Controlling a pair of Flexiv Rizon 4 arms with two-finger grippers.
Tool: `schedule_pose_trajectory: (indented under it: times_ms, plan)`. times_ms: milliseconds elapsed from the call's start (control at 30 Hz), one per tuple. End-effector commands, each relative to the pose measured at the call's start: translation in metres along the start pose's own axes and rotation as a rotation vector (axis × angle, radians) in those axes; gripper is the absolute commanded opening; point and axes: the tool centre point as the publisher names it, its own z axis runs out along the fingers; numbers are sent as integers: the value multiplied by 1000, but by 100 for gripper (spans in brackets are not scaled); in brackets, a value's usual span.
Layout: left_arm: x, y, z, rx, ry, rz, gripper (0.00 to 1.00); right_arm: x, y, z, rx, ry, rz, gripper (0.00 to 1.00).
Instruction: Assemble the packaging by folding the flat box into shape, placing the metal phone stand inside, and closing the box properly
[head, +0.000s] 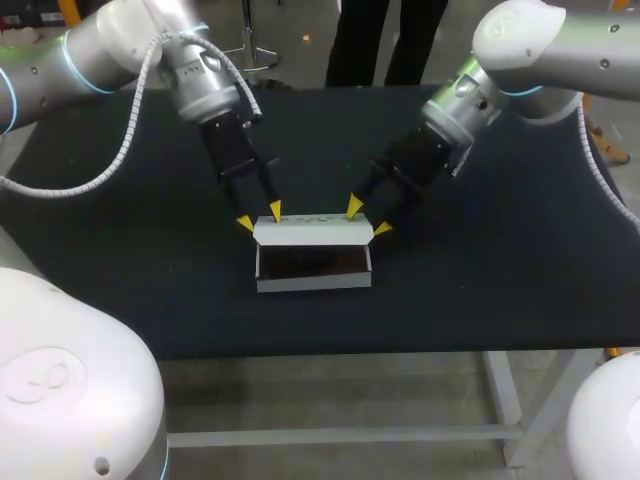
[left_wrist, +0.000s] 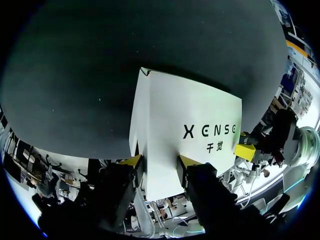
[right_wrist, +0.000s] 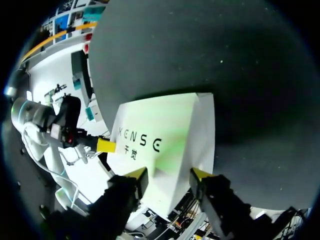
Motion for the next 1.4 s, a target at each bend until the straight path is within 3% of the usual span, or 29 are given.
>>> schedule_pose_trajectory:
  times_ms: [33,1400]
  plan:
    - [4,-1,-1,-7,-11,3,46,4,3,0,11,-2,0,61]
    - [9,-1,-11,-93,-53,-9,47,14,4,-5,42,-1,13,61]
